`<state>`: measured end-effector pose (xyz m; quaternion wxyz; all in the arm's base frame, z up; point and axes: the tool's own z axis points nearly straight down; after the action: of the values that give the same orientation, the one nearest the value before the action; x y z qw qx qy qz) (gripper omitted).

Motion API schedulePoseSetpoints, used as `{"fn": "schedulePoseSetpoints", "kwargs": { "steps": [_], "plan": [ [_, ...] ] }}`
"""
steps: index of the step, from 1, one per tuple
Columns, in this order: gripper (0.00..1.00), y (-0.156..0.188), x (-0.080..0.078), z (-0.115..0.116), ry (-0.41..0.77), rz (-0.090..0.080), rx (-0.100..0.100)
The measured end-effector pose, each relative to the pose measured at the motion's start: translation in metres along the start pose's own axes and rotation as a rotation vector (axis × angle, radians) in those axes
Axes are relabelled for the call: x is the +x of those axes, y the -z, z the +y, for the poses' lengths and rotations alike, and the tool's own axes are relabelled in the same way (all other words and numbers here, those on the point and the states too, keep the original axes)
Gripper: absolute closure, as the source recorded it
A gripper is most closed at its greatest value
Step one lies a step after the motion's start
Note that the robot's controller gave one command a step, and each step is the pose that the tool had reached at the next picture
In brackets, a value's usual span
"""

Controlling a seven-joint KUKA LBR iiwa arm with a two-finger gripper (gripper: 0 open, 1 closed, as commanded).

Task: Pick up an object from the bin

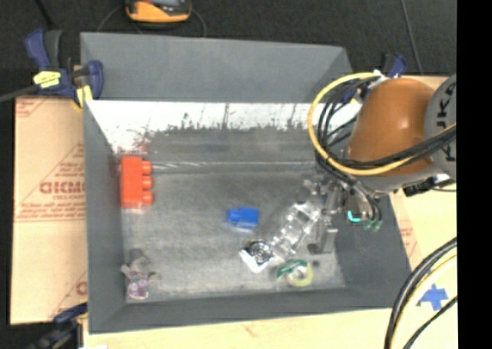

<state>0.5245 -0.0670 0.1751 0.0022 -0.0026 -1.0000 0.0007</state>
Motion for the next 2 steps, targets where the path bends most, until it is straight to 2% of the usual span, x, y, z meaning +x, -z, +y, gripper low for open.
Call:
{"fn": "schedulePoseSetpoints", "kwargs": {
  "steps": [1,2],
  "plan": [
    [0.00,-0.0976,0.0118,0.0134,0.265,-0.039,0.006],
    [0.00,-0.0947,0.0094,0.0123,0.267,-0.046,0.009]
  ]
}}
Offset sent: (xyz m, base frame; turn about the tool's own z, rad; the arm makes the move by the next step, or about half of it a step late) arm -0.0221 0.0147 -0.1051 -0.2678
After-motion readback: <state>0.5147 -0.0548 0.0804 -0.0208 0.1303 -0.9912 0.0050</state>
